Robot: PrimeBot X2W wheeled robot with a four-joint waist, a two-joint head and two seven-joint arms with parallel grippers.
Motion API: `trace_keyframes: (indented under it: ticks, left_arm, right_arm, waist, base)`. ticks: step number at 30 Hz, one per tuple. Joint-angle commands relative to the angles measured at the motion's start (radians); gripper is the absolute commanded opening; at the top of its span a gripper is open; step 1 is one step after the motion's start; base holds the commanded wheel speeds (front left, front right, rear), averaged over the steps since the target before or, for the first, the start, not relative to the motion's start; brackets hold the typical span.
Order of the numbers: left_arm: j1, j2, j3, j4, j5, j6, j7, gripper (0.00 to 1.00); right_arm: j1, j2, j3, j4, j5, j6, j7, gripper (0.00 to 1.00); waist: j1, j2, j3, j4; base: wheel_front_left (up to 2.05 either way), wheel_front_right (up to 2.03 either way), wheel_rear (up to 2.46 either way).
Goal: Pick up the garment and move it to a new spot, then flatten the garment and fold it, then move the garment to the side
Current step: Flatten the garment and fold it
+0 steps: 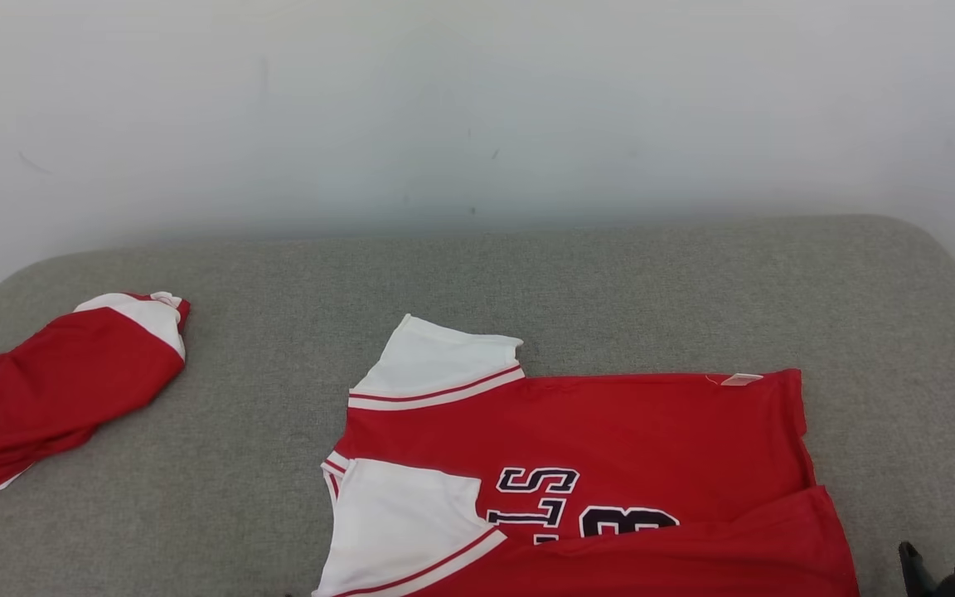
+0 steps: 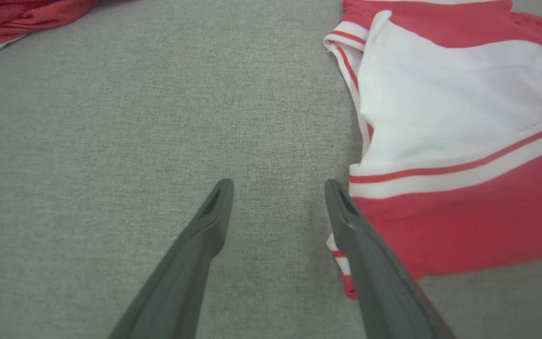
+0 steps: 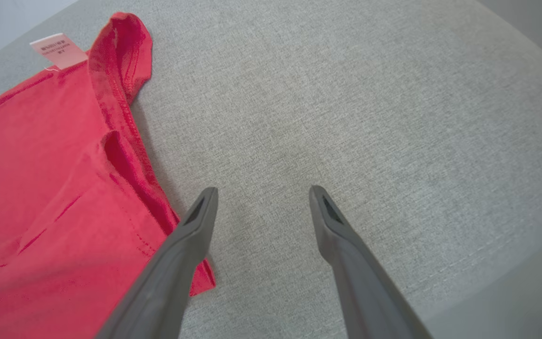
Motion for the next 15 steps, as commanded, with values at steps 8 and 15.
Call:
trace_keyframes:
  ticks: [8,15]
  left_arm:
    - [-0.183,0.071,0.014,-0.093,-0.023,-0.021,0.18,1.0]
    - [-0.448,0.022,-0.006,-0.041,-0.04,-0.039,0.383,1.0]
  right_arm:
    - [-0.163,0.001,0.038,-0.12,-0.091,-0.003,0.208,1.0]
    - [-0.382,-0.016,0.16,-0.111,-0.155,-0.003,0.464,1.0]
  waist:
    - [0.0001,0.0,0.027,-0.004]
    - [0.0001,0.0,0.116,-0.025]
  base:
    - [0.0,0.0,0.0]
    - [0.0,0.0,0.0]
